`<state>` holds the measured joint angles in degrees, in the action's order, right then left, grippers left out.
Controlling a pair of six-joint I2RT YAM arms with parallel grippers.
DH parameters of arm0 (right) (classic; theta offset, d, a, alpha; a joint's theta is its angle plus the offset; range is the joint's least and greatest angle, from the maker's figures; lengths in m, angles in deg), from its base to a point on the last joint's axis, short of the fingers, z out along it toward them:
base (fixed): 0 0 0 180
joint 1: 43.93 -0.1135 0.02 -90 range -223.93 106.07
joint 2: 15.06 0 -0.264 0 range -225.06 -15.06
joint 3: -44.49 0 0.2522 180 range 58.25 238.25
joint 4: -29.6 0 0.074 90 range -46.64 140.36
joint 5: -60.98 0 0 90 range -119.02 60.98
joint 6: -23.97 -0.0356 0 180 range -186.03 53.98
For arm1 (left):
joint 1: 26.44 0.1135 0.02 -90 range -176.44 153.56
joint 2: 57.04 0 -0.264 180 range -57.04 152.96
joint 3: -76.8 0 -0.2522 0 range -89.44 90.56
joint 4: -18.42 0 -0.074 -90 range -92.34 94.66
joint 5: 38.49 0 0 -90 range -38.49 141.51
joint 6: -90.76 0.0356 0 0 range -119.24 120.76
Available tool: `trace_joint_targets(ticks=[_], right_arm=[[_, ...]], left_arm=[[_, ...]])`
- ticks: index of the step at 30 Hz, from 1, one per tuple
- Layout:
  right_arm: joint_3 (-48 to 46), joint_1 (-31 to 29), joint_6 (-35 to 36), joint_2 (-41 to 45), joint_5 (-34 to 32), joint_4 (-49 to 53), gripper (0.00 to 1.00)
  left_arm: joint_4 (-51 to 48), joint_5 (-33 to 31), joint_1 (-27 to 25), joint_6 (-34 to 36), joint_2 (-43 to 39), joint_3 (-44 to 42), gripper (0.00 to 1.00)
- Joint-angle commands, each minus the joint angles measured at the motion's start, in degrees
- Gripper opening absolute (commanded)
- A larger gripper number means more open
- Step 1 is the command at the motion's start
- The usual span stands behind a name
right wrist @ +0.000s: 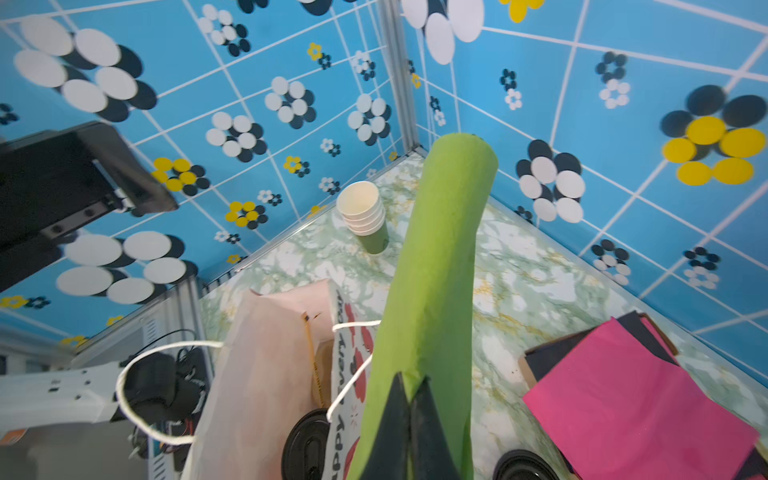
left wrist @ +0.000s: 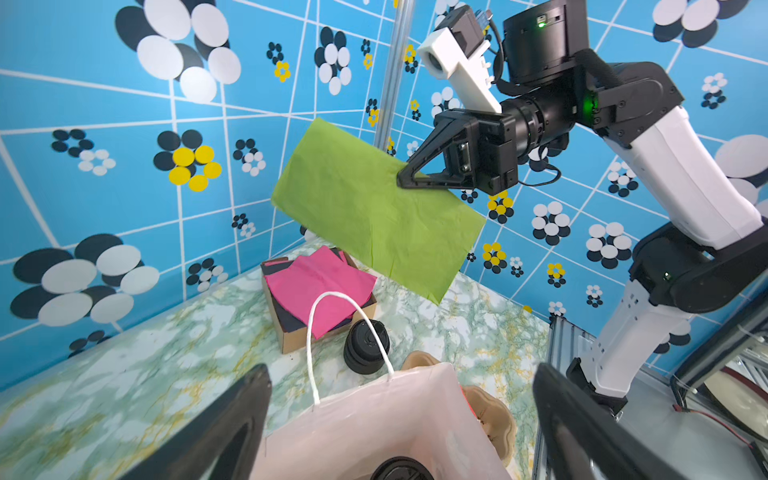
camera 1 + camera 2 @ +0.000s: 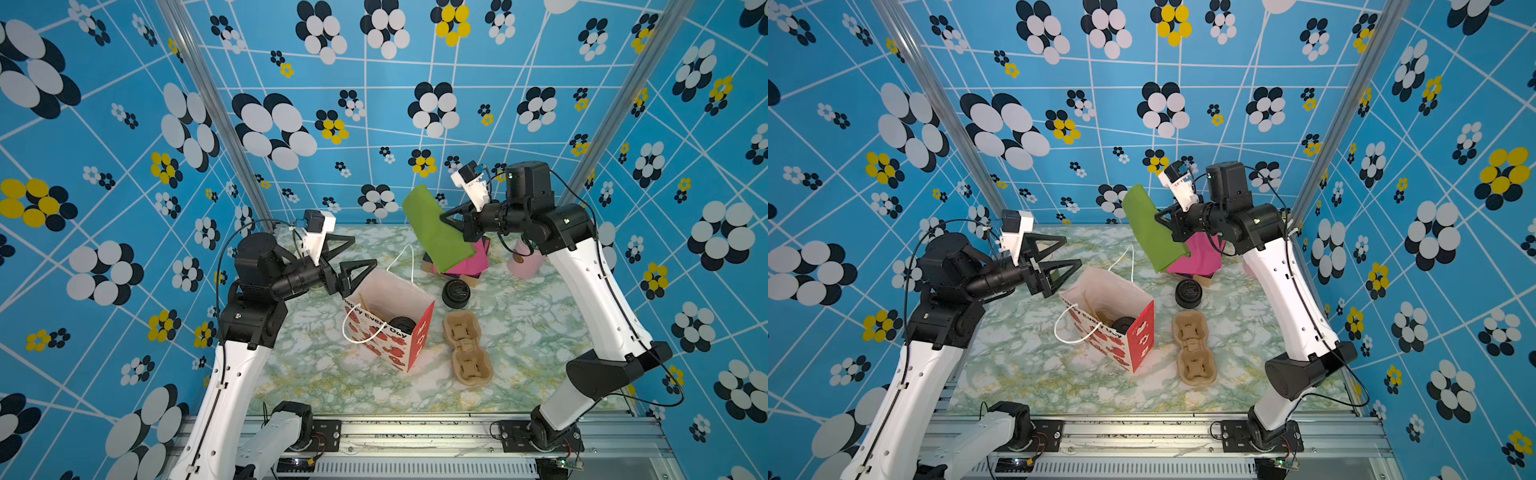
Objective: Pack the takeout coffee
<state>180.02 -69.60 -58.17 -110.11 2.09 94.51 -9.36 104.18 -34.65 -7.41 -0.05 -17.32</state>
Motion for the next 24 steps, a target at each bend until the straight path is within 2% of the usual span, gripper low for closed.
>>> trace_joint_targets(ticks=[1, 11, 17, 24], right_arm=[[-3.96, -1.66, 3.63, 4.87, 9.75, -0.09, 0.0], [-22.55, -3.51, 10.06, 16.55, 16.76, -9.69, 0.0], [-25.18, -3.98, 16.01, 17.11, 18.01, -8.68, 0.0], [-23.75, -5.3, 24.2, 15.1, 16.7, -3.83, 0.0]], left_arm=[[5.61, 7.81, 0.12, 3.56, 1.86, 1.71, 0.99], [8.49, 18.14, -1.69, 12.87, 6.96, 2.42, 0.99], [10.87, 20.06, -3.58, 15.61, 9.63, 3.44, 0.99], [5.8, 22.11, -6.02, 22.99, 13.55, 6.17, 0.99]])
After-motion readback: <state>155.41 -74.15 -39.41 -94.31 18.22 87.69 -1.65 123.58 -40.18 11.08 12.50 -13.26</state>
